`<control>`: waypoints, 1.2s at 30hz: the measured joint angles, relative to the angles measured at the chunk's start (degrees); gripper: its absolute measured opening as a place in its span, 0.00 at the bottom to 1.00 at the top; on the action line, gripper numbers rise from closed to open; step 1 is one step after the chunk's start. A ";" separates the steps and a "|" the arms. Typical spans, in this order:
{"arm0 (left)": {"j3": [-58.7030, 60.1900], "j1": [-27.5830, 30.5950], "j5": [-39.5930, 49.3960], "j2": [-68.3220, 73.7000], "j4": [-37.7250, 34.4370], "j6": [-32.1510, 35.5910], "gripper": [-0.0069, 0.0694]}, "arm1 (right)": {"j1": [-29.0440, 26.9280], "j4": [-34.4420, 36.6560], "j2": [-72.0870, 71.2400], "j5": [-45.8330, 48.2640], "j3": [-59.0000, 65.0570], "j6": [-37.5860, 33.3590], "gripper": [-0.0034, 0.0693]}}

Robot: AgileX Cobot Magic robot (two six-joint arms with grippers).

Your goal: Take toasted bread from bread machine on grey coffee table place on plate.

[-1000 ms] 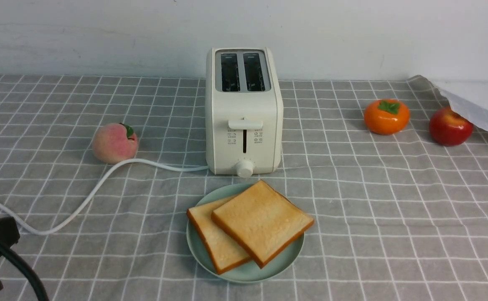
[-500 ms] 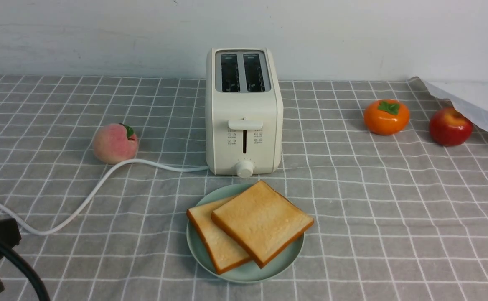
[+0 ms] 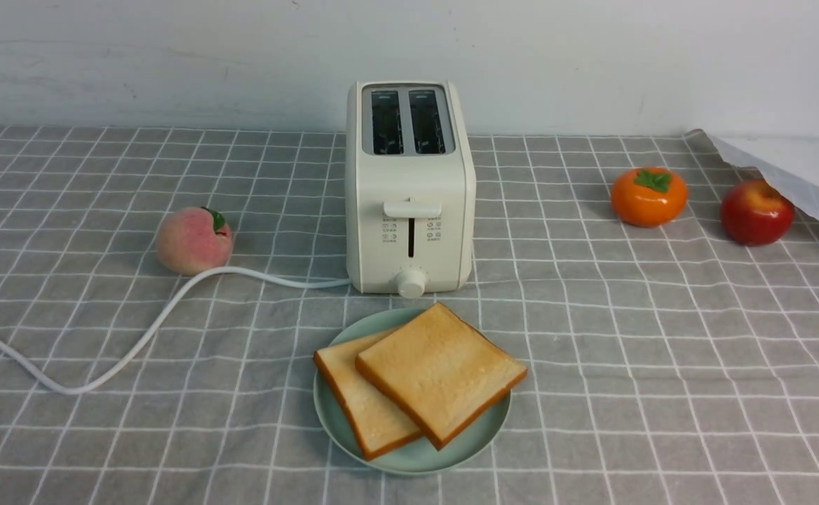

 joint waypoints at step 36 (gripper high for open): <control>1.47 -0.06 8.40 -0.76 1.66 -0.93 0.09 | -0.13 -2.77 0.00 5.41 2.49 -3.28 0.20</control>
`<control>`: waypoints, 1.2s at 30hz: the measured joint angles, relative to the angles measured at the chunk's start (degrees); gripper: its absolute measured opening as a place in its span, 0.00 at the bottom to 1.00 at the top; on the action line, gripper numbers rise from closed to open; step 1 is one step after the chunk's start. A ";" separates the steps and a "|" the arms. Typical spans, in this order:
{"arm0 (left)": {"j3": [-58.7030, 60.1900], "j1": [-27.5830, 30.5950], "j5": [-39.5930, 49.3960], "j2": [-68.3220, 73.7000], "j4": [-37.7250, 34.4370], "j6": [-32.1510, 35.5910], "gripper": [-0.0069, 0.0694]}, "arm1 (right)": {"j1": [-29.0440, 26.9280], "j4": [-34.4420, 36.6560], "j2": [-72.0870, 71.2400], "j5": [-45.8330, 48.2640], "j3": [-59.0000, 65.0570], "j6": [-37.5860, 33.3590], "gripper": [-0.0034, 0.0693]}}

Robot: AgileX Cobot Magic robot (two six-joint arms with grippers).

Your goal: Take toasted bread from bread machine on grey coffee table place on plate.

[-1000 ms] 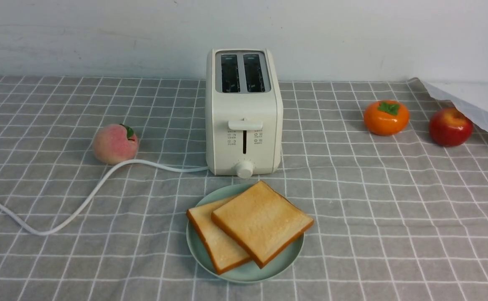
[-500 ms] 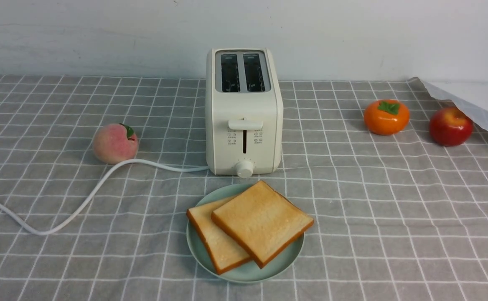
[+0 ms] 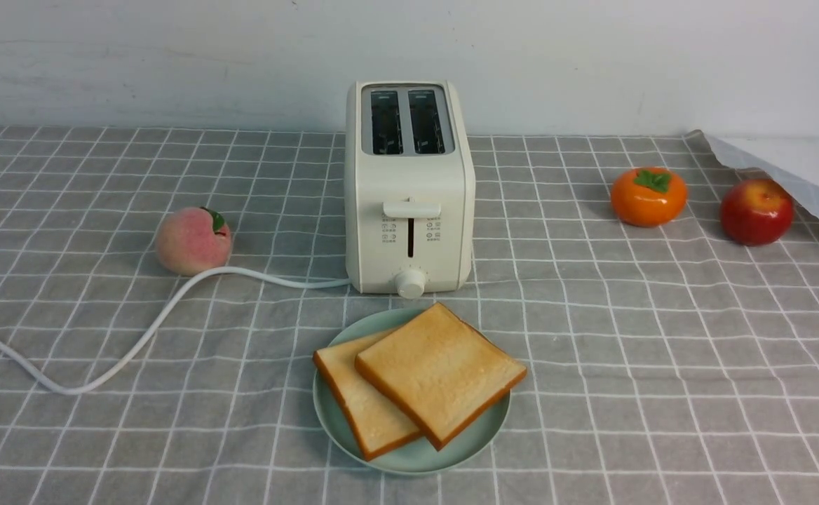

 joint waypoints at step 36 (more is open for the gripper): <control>0.00 0.00 0.00 -0.02 0.00 0.00 0.14 | -2.73 -2.58 0.00 21.19 7.97 -4.10 0.27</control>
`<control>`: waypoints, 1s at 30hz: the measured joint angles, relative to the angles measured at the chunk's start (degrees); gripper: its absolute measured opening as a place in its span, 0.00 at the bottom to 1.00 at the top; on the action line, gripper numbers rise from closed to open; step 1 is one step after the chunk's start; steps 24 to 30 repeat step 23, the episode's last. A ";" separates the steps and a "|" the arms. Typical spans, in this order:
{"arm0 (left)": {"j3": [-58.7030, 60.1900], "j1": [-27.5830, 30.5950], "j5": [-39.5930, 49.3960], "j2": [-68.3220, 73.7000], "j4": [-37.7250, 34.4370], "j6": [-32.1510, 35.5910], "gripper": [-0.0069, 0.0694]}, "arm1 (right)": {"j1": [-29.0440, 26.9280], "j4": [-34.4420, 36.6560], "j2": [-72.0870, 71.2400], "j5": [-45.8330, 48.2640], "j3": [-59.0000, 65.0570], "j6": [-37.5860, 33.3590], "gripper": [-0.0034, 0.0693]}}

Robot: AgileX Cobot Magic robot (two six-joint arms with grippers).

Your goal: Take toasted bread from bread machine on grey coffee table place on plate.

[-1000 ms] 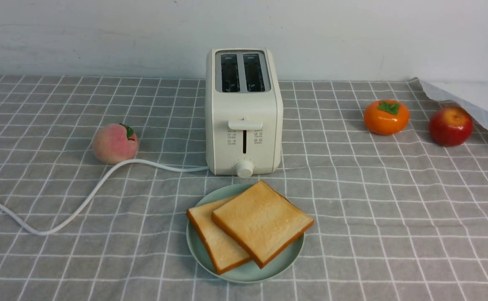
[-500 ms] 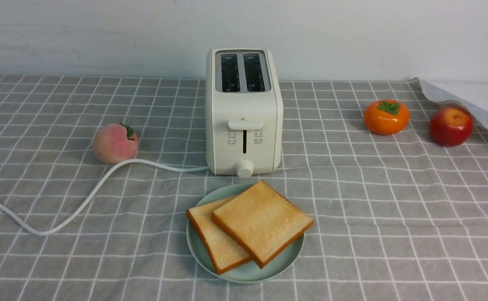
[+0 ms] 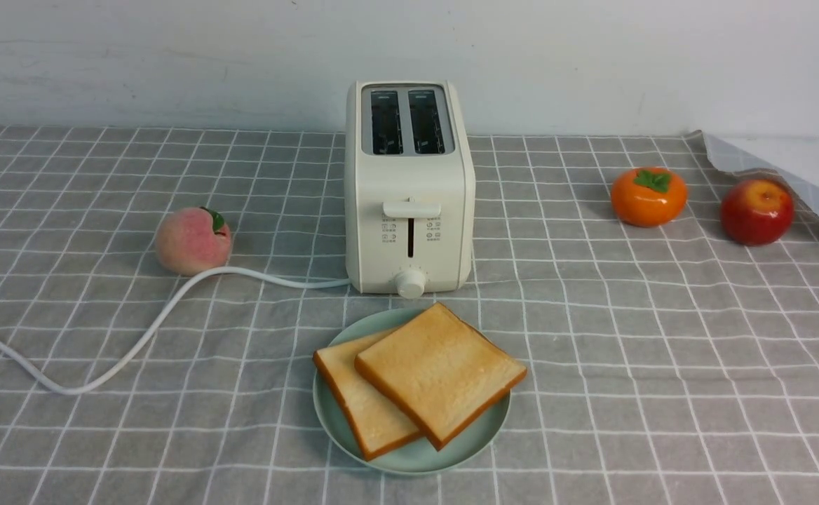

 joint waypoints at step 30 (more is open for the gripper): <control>0.00 0.00 0.00 0.00 0.00 0.00 0.15 | 0.00 0.00 0.00 0.07 0.00 0.00 0.32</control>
